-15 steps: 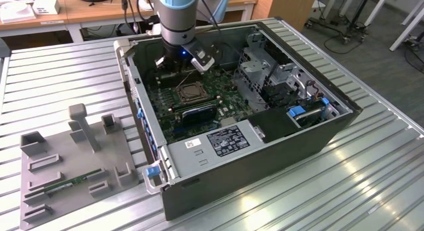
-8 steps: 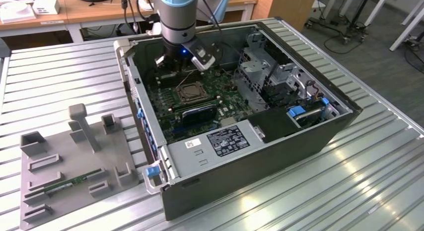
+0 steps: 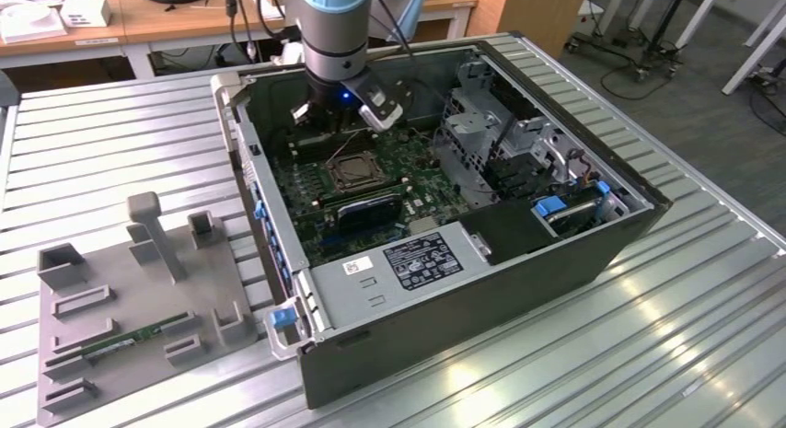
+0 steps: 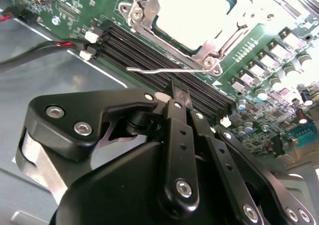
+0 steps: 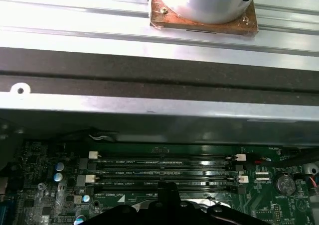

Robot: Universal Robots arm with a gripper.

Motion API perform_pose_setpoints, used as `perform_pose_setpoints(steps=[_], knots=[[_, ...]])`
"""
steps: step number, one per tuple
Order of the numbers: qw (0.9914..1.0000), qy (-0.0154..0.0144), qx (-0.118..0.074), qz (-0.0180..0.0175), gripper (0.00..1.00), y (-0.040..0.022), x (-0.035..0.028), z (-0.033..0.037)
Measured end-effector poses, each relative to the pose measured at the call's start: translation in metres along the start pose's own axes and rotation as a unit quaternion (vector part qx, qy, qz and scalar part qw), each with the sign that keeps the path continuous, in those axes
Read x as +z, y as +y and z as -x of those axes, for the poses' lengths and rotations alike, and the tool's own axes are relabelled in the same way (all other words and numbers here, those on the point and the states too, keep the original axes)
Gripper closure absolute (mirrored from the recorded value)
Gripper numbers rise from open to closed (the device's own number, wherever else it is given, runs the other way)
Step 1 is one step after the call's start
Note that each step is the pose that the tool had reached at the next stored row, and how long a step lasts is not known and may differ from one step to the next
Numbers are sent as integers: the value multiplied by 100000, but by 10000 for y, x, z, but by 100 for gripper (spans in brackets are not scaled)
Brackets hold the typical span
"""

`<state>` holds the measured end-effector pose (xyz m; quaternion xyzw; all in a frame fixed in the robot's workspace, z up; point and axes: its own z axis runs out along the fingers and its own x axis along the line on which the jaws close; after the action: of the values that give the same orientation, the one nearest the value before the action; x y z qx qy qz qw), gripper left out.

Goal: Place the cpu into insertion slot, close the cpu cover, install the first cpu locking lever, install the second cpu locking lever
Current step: 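Install the first cpu locking lever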

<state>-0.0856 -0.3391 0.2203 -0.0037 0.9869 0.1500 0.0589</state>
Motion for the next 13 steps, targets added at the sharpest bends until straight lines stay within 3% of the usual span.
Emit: perform_pose_setpoints(steps=[13], knots=[[100000, -12, 43, -5, 89, -8, 17, 73]])
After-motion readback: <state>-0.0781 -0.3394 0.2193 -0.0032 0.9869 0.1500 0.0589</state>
